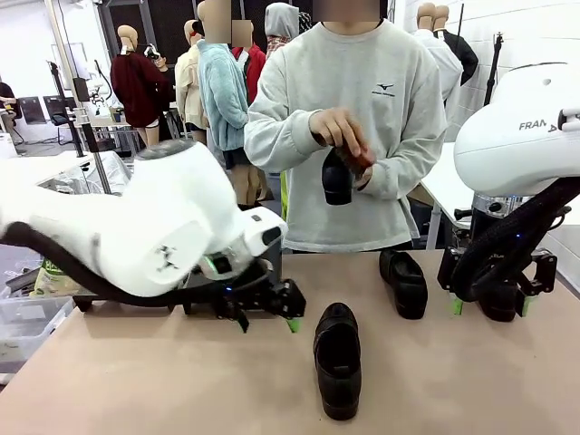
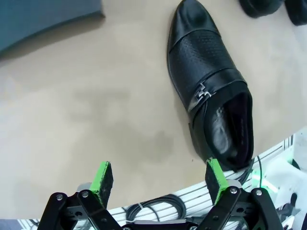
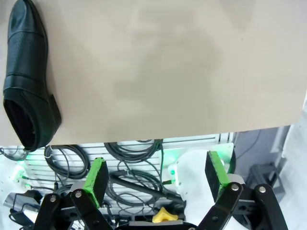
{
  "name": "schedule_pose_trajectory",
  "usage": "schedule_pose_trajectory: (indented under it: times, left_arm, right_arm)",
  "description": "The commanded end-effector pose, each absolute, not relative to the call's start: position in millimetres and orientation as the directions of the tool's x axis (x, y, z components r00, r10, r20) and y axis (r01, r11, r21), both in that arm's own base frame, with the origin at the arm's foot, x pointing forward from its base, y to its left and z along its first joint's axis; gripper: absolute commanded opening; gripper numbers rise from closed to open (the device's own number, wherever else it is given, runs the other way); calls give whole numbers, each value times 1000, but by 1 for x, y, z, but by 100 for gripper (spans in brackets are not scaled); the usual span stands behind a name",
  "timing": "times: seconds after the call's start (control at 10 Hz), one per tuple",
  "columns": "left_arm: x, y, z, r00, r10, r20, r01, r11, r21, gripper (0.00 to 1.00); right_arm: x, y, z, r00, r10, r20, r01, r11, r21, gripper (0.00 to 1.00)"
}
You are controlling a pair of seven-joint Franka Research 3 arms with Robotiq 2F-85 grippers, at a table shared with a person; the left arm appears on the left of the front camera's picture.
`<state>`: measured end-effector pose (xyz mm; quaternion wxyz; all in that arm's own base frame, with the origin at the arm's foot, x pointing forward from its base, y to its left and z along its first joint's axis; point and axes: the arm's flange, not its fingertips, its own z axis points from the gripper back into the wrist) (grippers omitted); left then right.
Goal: Organize the shoes by placing them on the stand.
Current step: Place the Shoe from the middle of the table onto the Shoes Stand.
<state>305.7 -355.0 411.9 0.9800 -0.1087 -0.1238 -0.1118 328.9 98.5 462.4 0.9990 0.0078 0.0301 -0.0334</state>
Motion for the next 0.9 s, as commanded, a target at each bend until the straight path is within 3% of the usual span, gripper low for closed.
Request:
schedule_pose_trajectory:
  times: [0.0, 0.3, 0.8]
  left_arm:
    - [328, -381, 385, 961, -145, 236, 184, 971, -151, 100]
    - [340, -400, 374, 969, -80, 233, 131, 968, -213, 100]
    - [332, -421, 374, 985, -16, 171, 50, 980, -193, 100]
  right_arm:
    - [329, 100, 463, 995, -73, -62, 74, 997, 16, 100]
    - [329, 100, 463, 995, -73, -62, 74, 997, 16, 100]
    - [329, 100, 463, 995, -73, -62, 74, 997, 16, 100]
